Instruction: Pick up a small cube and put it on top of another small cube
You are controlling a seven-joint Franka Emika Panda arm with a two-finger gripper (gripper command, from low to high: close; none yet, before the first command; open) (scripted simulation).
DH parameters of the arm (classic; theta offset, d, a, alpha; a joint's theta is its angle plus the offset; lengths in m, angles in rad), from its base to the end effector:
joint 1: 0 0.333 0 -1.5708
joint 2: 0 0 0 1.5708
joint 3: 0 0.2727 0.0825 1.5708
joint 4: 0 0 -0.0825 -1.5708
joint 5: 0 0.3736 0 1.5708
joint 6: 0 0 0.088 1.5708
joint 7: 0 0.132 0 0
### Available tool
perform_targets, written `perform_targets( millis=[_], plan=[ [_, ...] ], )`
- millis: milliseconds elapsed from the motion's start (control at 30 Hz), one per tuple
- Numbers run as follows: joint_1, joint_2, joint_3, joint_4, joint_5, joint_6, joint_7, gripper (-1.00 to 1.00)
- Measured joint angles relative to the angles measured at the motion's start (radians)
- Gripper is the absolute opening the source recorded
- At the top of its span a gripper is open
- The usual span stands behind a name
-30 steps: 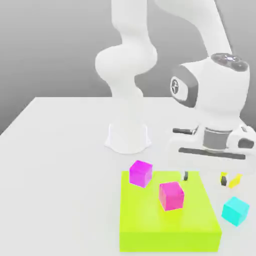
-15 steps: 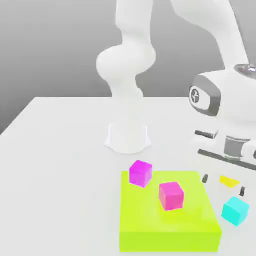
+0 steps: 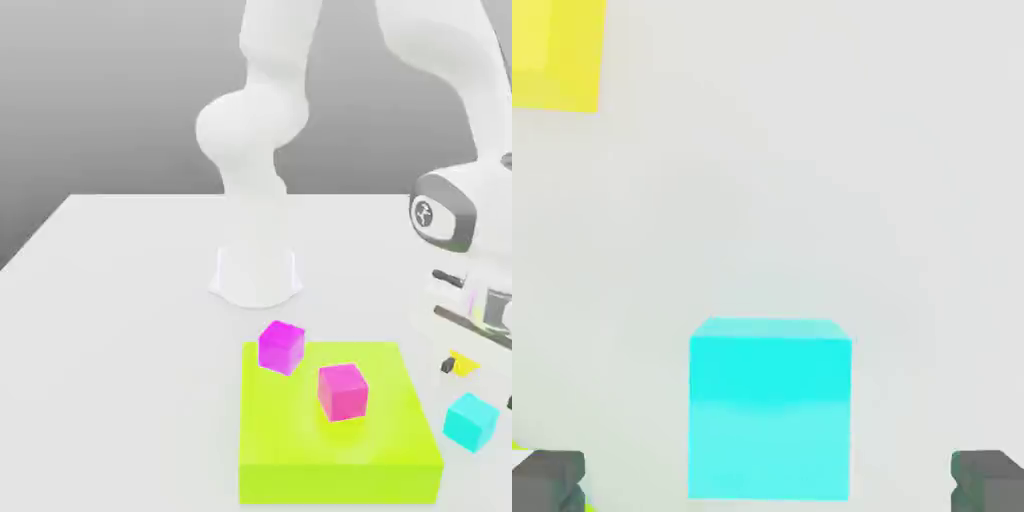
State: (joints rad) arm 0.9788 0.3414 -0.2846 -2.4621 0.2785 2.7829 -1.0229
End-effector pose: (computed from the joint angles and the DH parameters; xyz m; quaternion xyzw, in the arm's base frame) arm 0.3673 0.2748 0.1107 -0.7413 -0.6712 -0.0025 0.0012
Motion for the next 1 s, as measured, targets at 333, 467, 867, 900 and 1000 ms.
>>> perform_targets(
  millis=[333,467,867,900,1000],
  plan=[
    [-0.051,0.099,0.066,0.023,0.060,0.072,-0.044,-1.00],
    [-0.004,-0.005,0.003,-0.001,-0.008,-0.004,0.009,-1.00],
    [0.166,-0.202,-0.127,-0.043,-0.134,-0.148,0.709,-1.00],
    [0.178,-0.214,-0.134,-0.046,-0.141,-0.156,0.779,-1.00],
    [0.206,-0.248,-0.142,-0.056,-0.165,-0.174,0.991,-1.00]
  ],
)
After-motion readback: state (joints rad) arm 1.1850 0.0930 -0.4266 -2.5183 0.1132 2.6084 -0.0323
